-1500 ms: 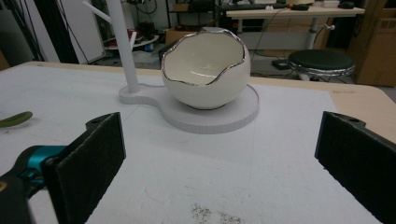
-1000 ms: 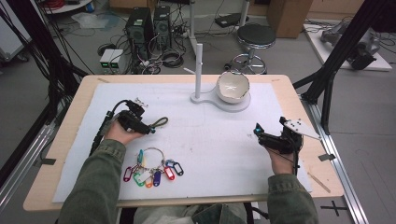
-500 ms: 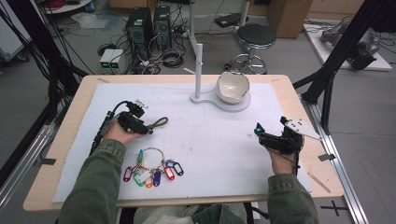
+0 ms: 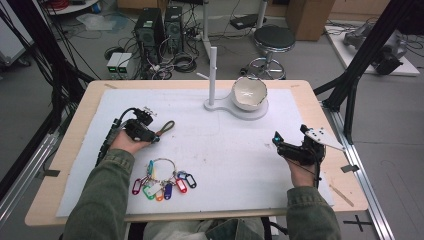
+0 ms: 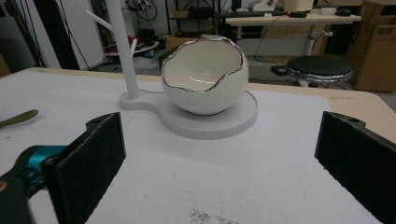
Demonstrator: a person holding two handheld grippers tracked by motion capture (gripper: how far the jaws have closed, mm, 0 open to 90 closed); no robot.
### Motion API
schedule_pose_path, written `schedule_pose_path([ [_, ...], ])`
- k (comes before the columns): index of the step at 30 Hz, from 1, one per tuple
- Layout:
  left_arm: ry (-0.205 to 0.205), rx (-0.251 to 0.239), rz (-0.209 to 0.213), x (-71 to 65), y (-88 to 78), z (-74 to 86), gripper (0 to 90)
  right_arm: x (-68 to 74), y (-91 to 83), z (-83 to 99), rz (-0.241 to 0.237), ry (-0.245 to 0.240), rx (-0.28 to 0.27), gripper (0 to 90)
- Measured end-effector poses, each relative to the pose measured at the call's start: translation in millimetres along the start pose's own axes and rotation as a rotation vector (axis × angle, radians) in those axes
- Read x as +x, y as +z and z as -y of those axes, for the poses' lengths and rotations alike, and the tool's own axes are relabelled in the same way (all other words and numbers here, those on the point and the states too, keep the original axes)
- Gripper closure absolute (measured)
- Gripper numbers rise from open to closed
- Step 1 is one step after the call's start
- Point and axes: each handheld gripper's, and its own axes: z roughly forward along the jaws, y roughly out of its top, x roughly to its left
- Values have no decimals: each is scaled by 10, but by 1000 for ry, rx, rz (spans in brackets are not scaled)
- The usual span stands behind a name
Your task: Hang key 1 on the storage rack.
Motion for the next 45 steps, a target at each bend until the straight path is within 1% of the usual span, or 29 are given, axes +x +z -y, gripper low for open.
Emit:
schedule_pose_path([
  [2, -5, -7, -8, 15, -22, 0, 707, 1, -2, 0, 1, 0, -1, 8],
  [6, -24, -15, 3, 47, -50, 5, 712, -6, -11, 2, 3, 4, -1, 8],
  [7, -34, -15, 13, 53, -54, 4, 714, -9, -12, 3, 4, 2, -3, 8],
  [9, -47, -19, 17, 70, -70, 3, 717, -10, -12, 3, 6, 0, -4, 7],
  [12, -72, -35, 18, 88, -111, 0, 721, -2, -10, 4, 5, 1, -2, 8],
  [20, -123, -86, 23, 171, -238, 18, 730, -4, -10, 3, 5, 2, -2, 8],
  [22, -131, -97, 27, 182, -264, 19, 733, -2, -12, 3, 5, 2, -1, 8],
  [24, -133, -110, 13, 179, -289, 16, 733, 4, -10, 3, 6, 7, 1, 8],
  [25, -138, -121, 16, 180, -301, 14, 734, 3, -9, 4, 5, 6, 2, 7],
  [27, -155, -138, 31, 202, -326, 15, 735, 3, -8, 4, 4, 5, 0, 8],
  [30, -189, -152, 32, 237, -353, 20, 737, 5, -8, 4, 4, 3, 0, 8],
  [32, -197, -154, 30, 256, -368, 26, 738, 5, -7, 5, 5, 3, 1, 8],
  [34, -215, -160, 31, 271, -385, 29, 738, 2, -7, 5, 7, 4, 2, 8],
  [36, -205, -140, 23, 278, -408, -2, 738, 3, -6, 5, 7, 4, 1, 8],
  [37, -202, -142, 15, 272, -424, -30, 738, 2, -5, 5, 7, 2, 1, 7],
  [41, -195, -160, 18, 255, -523, -183, 738, 4, -7, 5, 6, 5, 1, 8],
  [45, -184, -168, 9, 237, -618, -338, 739, -9, -9, 3, 8, 1, -4, 8],
])
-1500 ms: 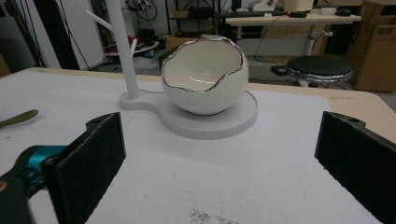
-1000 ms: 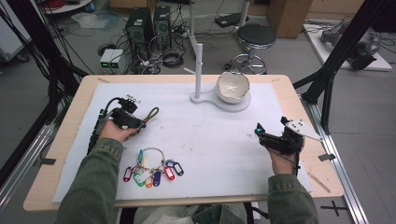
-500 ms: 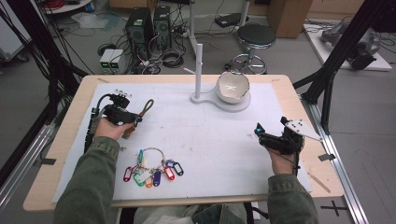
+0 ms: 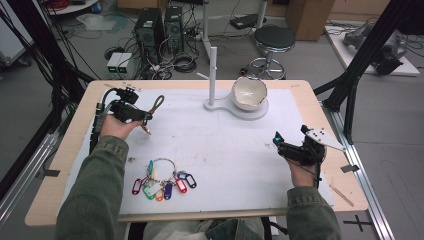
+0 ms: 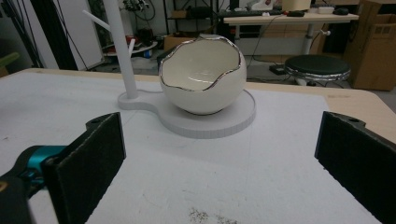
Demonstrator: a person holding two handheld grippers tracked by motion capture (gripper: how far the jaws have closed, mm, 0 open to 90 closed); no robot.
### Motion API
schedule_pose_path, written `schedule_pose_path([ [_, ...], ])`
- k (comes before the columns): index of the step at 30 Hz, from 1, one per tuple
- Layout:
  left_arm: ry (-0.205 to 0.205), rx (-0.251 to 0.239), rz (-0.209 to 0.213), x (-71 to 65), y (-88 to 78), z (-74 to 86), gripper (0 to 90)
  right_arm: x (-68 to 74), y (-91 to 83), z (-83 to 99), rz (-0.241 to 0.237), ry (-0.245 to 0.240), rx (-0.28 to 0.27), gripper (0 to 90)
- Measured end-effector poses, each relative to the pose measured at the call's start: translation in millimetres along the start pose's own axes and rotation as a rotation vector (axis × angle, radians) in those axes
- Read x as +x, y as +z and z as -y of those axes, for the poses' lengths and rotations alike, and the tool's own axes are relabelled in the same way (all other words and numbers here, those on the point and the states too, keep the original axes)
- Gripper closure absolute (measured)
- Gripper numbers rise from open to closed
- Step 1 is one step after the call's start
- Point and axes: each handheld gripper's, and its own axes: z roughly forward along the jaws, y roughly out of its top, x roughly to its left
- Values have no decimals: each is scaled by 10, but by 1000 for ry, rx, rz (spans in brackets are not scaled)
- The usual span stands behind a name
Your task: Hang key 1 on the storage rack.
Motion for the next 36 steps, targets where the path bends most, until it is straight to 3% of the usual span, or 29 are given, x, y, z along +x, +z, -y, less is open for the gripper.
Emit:
schedule_pose_path([
  [13, 15, -32, -24, -102, -122, -405, 739, -3, -18, -2, -3, 15, -3, 8],
  [36, 34, -51, 41, -335, 0, -907, 741, -27, -28, 8, -10, 19, -3, 8],
])
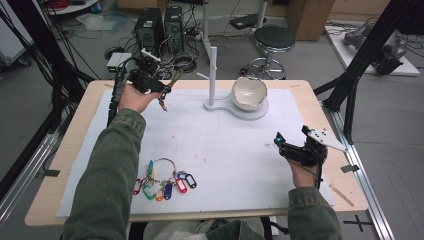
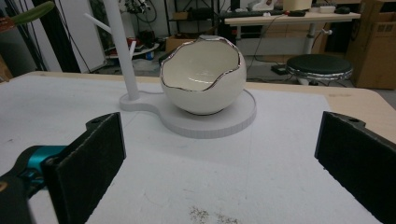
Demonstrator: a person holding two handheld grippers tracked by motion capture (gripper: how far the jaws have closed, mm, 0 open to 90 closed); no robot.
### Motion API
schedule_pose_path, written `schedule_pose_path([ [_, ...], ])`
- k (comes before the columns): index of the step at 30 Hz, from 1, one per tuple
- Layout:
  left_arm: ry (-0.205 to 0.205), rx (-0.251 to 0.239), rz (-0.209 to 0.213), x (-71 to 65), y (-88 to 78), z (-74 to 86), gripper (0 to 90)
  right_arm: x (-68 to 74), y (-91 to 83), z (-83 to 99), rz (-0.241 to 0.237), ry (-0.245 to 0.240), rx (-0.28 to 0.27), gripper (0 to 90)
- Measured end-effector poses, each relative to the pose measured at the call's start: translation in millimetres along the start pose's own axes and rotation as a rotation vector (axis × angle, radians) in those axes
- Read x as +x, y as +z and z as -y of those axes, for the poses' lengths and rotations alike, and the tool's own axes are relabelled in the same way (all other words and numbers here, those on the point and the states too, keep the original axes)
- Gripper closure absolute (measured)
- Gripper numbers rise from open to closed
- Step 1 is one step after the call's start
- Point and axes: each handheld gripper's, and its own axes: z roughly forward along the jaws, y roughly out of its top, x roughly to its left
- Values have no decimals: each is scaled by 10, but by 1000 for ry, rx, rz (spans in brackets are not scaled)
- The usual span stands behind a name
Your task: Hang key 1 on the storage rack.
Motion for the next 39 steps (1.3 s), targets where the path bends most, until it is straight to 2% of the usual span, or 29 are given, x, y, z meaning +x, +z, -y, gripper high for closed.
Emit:
schedule_pose_path([
  [9, -7, -28, 34, -70, 46, -169, 741, -20, -18, 7, -1, 11, -2, 8],
  [15, 1, -30, 28, -116, 66, -236, 740, -22, 1, 7, -8, 16, -1, 8],
  [18, -15, -39, 39, -102, 119, -249, 741, -15, 5, 9, -9, 13, 1, 8],
  [25, -34, -26, 63, -67, 318, -248, 741, -25, 13, 9, -12, 19, 1, 8],
  [32, -3, -1, 71, -192, 440, -242, 740, -17, 43, 12, -17, 11, 5, 8],
  [39, -4, 19, 65, -201, 530, -230, 740, -19, 27, 10, -16, 12, 3, 8],
])
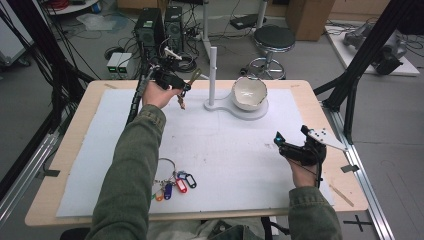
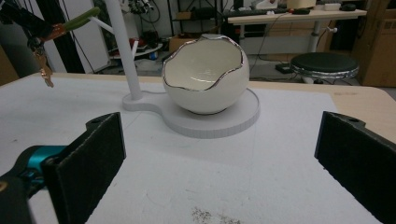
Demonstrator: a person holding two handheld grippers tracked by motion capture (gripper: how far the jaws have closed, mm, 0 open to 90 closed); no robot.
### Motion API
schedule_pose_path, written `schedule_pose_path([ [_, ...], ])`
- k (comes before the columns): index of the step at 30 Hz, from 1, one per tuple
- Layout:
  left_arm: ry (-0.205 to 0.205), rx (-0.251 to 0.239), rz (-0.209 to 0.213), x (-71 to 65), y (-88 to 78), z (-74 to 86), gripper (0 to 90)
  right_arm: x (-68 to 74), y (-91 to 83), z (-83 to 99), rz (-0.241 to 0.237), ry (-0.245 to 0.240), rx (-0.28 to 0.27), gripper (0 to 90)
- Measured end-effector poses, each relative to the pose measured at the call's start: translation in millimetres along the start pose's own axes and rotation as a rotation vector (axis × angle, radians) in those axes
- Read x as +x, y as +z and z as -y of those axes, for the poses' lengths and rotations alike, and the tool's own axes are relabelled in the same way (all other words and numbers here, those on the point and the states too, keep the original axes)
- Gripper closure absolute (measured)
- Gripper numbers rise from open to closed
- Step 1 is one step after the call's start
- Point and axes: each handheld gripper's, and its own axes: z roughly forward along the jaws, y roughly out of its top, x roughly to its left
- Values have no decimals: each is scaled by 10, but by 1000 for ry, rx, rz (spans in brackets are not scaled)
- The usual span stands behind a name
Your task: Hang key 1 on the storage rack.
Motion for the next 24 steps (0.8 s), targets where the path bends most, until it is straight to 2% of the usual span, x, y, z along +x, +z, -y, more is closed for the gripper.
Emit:
schedule_pose_path([
  [11, 15, 18, 23, -77, 206, 18, 739, -1, -2, 5, 5, -9, 10, 8],
  [14, 13, 15, 2, -97, 251, 19, 738, -7, -4, 7, 5, -7, 11, 7],
  [17, 41, 28, -50, -147, 301, 23, 737, -11, -1, 7, 4, -9, 11, 8],
  [24, 72, 55, -81, -172, 349, 37, 722, -15, 2, 7, 5, -6, 11, 8],
])
